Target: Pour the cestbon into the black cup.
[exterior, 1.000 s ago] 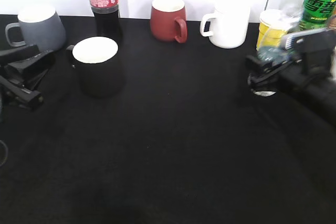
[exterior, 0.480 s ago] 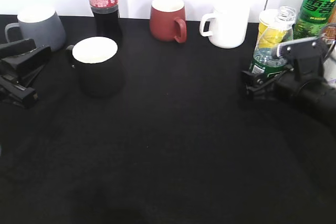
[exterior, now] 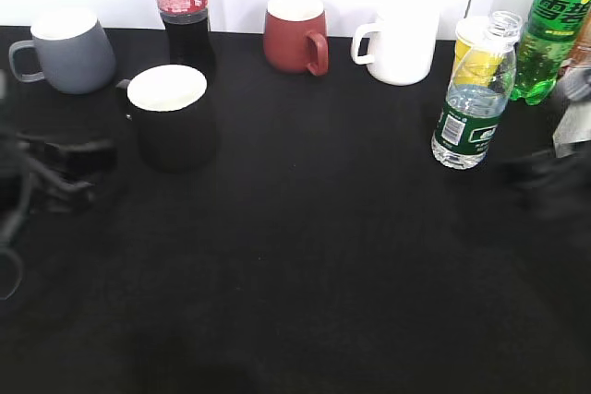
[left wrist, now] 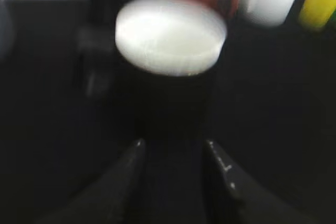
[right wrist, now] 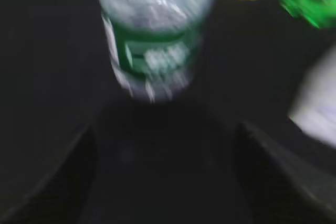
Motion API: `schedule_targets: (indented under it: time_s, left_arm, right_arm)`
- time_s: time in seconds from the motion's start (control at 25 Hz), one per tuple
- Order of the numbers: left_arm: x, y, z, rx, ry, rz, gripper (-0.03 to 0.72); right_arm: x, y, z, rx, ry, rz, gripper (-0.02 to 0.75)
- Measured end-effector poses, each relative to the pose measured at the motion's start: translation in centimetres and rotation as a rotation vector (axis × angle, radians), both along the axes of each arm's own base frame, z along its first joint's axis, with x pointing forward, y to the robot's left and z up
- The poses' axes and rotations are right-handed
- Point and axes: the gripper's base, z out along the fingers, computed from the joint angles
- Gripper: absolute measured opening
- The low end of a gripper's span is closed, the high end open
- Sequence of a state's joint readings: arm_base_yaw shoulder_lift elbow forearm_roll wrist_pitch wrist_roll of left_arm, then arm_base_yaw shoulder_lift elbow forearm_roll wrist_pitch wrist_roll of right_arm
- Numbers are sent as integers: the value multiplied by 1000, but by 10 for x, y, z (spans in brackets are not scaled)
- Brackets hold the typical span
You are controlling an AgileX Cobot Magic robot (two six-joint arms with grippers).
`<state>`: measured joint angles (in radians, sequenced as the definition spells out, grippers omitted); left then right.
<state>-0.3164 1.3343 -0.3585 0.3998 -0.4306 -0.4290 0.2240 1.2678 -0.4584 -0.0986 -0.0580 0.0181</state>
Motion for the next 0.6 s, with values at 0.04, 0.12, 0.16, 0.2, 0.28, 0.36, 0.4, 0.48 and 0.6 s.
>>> schedule_targets:
  time_s: [0.04, 0.12, 0.16, 0.2, 0.28, 0.36, 0.4, 0.48, 0.6]
  left_arm:
    - [3, -3, 11, 55, 93, 54, 279]
    - [-3, -12, 39, 110, 213, 98, 279]
    - [-12, -14, 54, 136, 236, 92, 279]
    - [-25, -12, 68, 133, 238, 88, 279]
    - [-58, -1, 92, 118, 226, 79, 279]
    - [-99, 24, 117, 44, 178, 96, 279]
    - [-116, 36, 122, 37, 164, 101, 279]
    - [-144, 56, 126, 59, 129, 89, 279]
    - [-168, 72, 127, 99, 58, 52, 279]
  right_arm:
    - [-9, -4, 25, -2, 41, -27, 606]
    - [-36, -10, 80, 30, 102, -65, 590]
    - [-53, -13, 102, 47, 113, -69, 587]
    - [-71, -17, 116, 47, 111, -69, 585]
    - [-109, -25, 126, 50, 122, -68, 586]
    - [-140, -32, 132, 62, 81, -66, 586]
    - [-151, -34, 128, 69, 58, -64, 585]
    - [-170, -39, 104, 58, 72, -67, 585]
    - [-192, -46, 79, 52, 22, -73, 575]
